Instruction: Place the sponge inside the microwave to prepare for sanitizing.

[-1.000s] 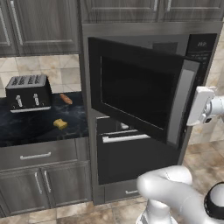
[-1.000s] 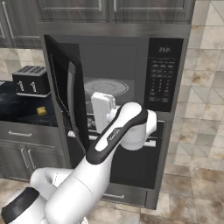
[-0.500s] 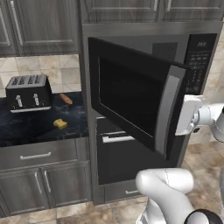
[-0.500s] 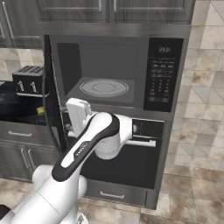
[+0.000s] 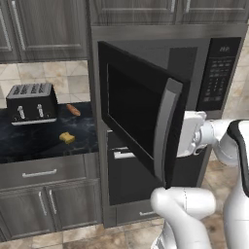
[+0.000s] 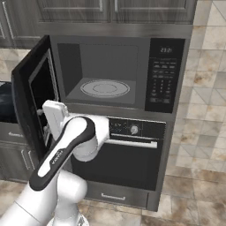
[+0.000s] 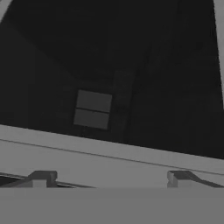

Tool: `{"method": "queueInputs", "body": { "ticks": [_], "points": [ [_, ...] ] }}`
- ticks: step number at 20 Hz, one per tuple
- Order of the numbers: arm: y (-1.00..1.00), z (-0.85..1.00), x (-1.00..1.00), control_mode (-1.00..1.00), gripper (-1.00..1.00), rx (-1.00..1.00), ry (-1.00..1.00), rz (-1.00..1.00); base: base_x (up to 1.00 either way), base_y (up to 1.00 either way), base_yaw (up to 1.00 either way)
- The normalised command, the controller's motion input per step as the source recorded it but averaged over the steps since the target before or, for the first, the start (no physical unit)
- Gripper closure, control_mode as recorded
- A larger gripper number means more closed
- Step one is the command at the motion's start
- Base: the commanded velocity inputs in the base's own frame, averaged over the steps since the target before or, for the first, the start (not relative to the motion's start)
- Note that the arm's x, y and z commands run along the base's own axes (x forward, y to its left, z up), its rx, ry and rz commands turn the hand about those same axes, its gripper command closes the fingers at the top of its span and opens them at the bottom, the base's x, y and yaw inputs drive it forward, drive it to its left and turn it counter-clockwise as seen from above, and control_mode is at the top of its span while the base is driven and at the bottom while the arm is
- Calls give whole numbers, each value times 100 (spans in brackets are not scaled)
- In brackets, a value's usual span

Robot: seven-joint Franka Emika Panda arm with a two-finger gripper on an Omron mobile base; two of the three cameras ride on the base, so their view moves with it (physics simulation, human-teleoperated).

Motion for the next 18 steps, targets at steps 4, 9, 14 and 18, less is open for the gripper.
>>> {"method": "queueInputs", "body": {
  "ticks": [4,9,14,18],
  "points": [
    [61,0,-5,-100,-100,0,0,14,0,0,0],
    [51,-2,0,-100,-100,0,2,17,0,0,0],
    [39,-7,-3,-100,-100,2,0,19,0,0,0],
    [20,0,0,-100,-100,3,0,13,0,0,0]
  ]
}}
